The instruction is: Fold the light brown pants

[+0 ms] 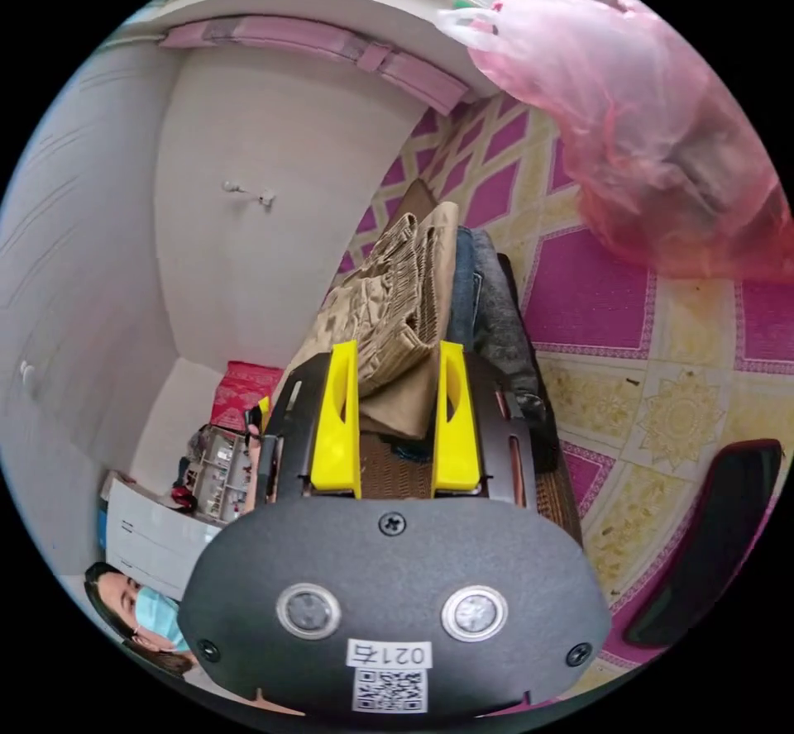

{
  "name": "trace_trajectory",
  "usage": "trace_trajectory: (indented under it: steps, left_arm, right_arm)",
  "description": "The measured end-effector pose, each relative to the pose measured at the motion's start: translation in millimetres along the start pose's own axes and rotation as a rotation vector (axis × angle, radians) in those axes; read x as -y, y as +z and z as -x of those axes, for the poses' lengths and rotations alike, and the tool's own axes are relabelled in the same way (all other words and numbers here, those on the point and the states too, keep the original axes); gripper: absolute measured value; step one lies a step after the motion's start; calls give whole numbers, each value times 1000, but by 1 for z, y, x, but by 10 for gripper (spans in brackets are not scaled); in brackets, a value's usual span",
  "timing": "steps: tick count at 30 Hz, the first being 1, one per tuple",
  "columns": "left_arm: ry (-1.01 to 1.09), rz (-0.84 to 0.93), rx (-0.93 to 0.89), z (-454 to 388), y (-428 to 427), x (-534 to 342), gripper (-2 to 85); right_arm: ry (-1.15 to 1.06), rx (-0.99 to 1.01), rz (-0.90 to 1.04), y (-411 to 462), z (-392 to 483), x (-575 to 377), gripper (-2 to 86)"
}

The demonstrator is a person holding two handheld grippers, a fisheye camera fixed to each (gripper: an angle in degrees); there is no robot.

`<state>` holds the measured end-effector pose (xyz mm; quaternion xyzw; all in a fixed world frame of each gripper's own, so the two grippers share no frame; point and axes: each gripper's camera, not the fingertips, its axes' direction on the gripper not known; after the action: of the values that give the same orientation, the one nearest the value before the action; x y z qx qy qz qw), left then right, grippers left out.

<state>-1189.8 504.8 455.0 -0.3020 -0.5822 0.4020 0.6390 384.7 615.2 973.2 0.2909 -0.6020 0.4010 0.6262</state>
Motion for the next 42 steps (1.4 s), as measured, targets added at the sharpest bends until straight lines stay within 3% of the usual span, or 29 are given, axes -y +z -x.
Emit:
trace_trajectory:
  steps: [6,11,18,24,30,34,42]
  left_arm:
    - [41,152,112,-32,75,52,169]
    - [94,172,317,-67,90,63,104]
    - [132,113,370,-104,42,69,65]
    - [161,93,379,-117,-54,72,62]
    - [185,9,346,-125,-227,28,51]
    - [185,-50,393,-132,-409,-4,45]
    - [30,-242,642,-82,-785,-82,41]
  right_arm:
    - [-1,41,8,8,-11,18,140]
    - [-19,-52,6,15,-1,24,100]
    - [-161,-111,-11,10,94,22,62]
    - [-294,-117,57,29,218,0,60]
    - [-441,-79,156,92,363,-47,59]
    - [-528,-26,251,179,460,-80,60]
    - [-606,121,525,495,658,-183,58]
